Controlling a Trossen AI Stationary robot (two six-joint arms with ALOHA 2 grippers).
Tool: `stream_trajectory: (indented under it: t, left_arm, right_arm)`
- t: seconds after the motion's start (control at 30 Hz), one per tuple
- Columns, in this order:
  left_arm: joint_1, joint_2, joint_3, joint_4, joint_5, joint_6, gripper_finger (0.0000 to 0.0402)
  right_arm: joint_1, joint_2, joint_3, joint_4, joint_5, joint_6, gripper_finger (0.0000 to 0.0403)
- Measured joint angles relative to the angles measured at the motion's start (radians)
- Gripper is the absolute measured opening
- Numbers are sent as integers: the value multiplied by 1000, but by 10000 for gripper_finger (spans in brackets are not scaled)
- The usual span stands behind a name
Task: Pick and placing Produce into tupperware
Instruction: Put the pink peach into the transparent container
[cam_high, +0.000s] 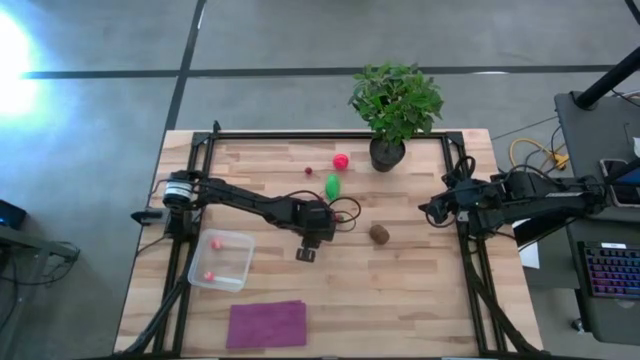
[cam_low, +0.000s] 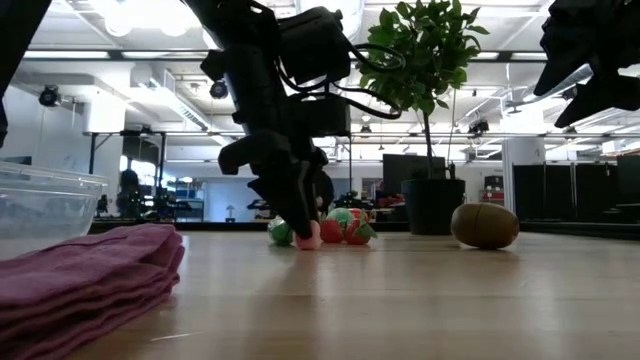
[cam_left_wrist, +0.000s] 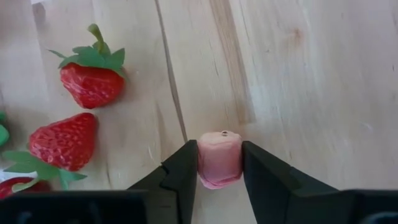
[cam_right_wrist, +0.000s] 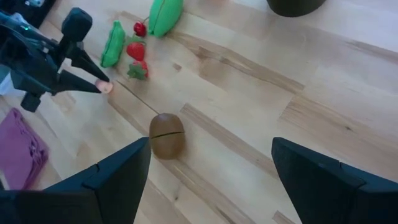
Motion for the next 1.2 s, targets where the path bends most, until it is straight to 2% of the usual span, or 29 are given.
stream_trajectory:
  t: [0.17,0.3,0.47,0.6,0.73,0.97,1.1,1.2]
  left_arm:
    - [0,0,-1,-10,0,-1,100]
    - [0,-32,23,-88,-1,-10,100]
    - [-9,-159,35,-259,-22,-110,100]
    - [-43,-312,26,-424,-75,-243,99]
    - [-97,-453,-10,-599,-105,-488,99]
    - [-224,-607,-139,-816,-127,-1118,99]
    - [-254,-624,-238,-835,-39,-1404,99]
    - [-255,-614,-306,-831,68,-1500,100]
  right_arm:
    - [0,0,0,-14,0,0,325]
    - [0,0,0,-14,-1,5,325]
    - [0,0,0,-13,-4,3,325]
    - [0,-1,0,-12,-8,-8,325]
    - [0,0,0,-10,-20,-15,325]
    - [0,0,0,-8,-26,-38,325]
    - [0,0,0,-8,-20,-54,325]
    - [0,0,0,-8,-19,-61,325]
